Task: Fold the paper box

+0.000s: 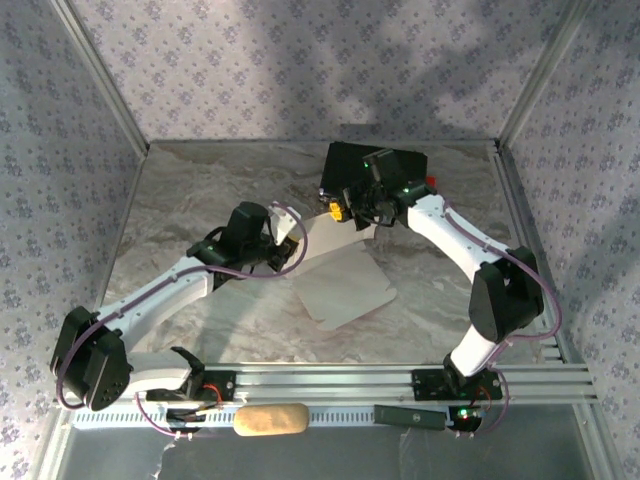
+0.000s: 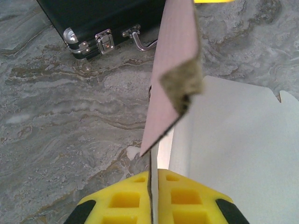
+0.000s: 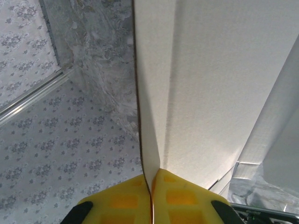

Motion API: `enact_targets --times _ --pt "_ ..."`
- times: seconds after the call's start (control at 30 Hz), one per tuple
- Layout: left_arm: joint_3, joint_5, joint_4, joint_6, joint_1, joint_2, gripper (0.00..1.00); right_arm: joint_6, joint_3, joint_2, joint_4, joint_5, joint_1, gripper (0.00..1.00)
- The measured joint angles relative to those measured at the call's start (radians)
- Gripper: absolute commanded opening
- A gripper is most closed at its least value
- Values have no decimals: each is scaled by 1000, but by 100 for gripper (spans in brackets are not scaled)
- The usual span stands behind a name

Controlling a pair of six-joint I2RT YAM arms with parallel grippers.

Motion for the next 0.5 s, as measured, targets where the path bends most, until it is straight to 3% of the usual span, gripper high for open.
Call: enact_targets --times 0.17,0.5 --pt "-71 17 92 -58 18 2 0 -14 -63 0 94 0 7 0" --pt "-111 34 143 -113 49 27 0 -44 -241 1 417 16 27 4"
